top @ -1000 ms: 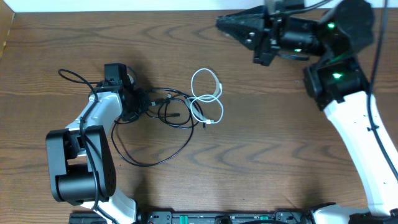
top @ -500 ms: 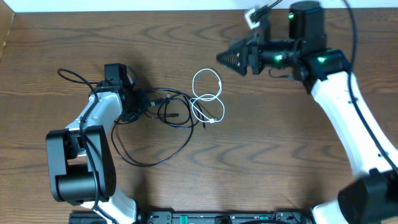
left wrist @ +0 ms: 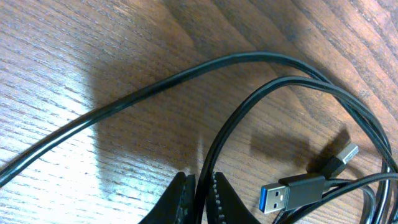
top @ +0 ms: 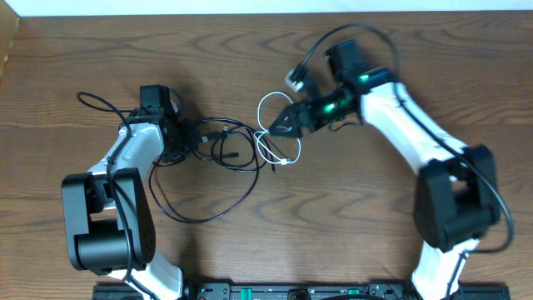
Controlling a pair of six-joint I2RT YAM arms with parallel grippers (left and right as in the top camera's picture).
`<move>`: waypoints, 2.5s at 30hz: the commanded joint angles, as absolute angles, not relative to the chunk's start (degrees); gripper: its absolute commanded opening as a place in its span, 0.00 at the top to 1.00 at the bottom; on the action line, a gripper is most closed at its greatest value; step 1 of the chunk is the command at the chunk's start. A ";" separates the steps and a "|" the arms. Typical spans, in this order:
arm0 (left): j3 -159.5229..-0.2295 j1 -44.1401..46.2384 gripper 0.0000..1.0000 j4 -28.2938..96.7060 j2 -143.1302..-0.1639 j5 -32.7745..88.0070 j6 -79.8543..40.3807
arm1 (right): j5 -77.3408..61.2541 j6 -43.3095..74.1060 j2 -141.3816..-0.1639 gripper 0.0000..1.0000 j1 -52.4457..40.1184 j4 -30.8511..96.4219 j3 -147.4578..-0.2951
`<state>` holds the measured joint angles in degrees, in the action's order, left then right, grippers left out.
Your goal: Untangle cables
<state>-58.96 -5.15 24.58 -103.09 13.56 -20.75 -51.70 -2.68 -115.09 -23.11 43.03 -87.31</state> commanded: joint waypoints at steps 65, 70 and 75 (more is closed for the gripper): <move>-59.29 -5.39 0.87 27.09 -103.74 14.76 -21.69 | -32.93 -17.19 -104.77 0.99 -32.21 39.00 -91.85; -59.29 -5.39 0.84 27.44 -103.74 16.80 -21.69 | -32.93 -17.17 -106.72 0.99 -32.25 39.00 -91.81; -59.35 -5.41 0.65 28.42 -103.72 20.08 -21.74 | -32.93 -15.51 -108.38 0.99 -32.51 38.94 -91.81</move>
<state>-58.96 -5.15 27.57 -103.09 17.43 -21.30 -32.93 -16.08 -107.42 -32.01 38.96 -92.14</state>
